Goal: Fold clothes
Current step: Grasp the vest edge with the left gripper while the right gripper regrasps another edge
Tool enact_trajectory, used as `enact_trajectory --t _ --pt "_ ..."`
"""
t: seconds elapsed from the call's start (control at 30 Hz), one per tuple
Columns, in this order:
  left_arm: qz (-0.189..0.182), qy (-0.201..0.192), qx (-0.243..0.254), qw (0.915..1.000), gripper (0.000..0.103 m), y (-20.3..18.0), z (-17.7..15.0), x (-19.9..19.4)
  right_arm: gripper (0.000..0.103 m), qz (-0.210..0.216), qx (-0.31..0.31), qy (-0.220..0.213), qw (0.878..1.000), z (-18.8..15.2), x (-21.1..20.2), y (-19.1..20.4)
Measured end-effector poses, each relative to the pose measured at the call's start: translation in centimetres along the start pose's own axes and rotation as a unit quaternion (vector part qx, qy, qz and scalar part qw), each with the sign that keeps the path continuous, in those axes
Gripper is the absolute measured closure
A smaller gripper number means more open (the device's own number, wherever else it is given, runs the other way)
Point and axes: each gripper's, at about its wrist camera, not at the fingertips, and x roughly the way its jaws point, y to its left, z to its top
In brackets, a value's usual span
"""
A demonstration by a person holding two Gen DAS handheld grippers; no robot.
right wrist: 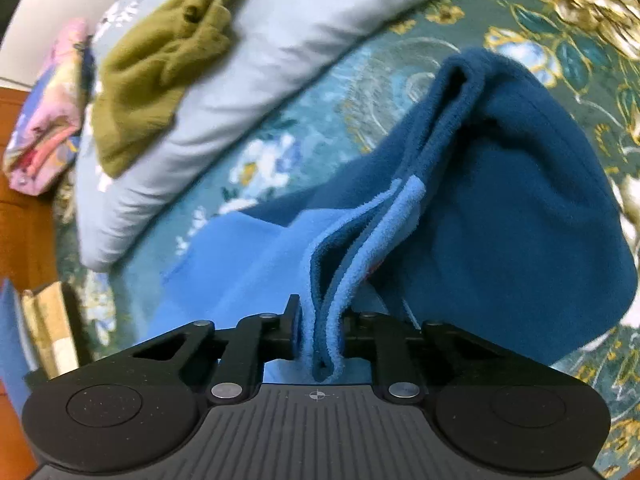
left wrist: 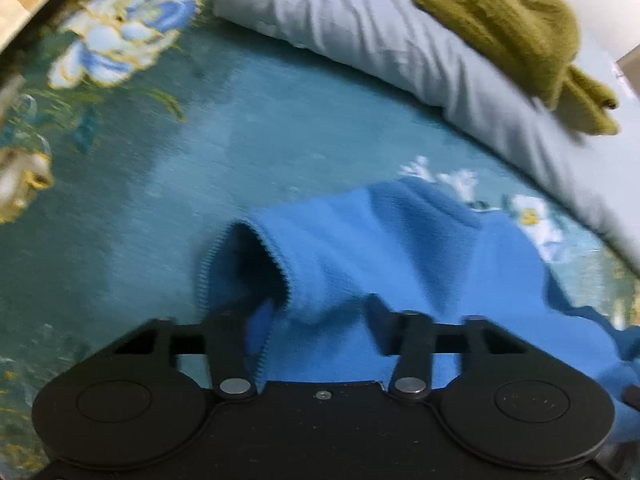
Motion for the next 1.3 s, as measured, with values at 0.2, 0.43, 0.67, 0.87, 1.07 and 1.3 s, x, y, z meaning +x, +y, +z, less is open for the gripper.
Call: enact_trajectory --t 0.2,0.43,0.67,0.87,1.07,1.3 --pt "-0.089 -0.041 0.01 0.9951 0.102 -0.8 2.2 -1.9 0.09 0.057 -0.002 -0.048 0.997 5.2 -1.9 1.4" --pt "-0.118 -0.119 0.002 0.9858 0.101 -3.4 9.0 -4.2 0.09 0.072 -0.019 -0.104 0.992 14.0 -1.4 3.9" --pt "-0.083 -0.117 0.043 0.9887 0.088 -3.8 8.2 -4.9 0.09 0.025 0.033 -0.109 0.993 20.3 2.7 2.9" --pt "-0.053 -0.071 0.092 0.9918 0.063 -1.8 3.0 -4.2 0.083 0.026 0.025 -0.092 0.995 19.4 3.3 2.2" --pt "-0.008 -0.031 0.127 0.9914 0.053 -0.3 -0.7 -2.8 0.053 0.017 -0.039 -0.131 0.99 16.1 -0.8 2.4" --pt "0.017 -0.009 0.081 0.9966 0.052 2.2 -2.8 -0.3 0.051 0.026 -0.037 -0.034 0.998 8.4 1.9 2.0"
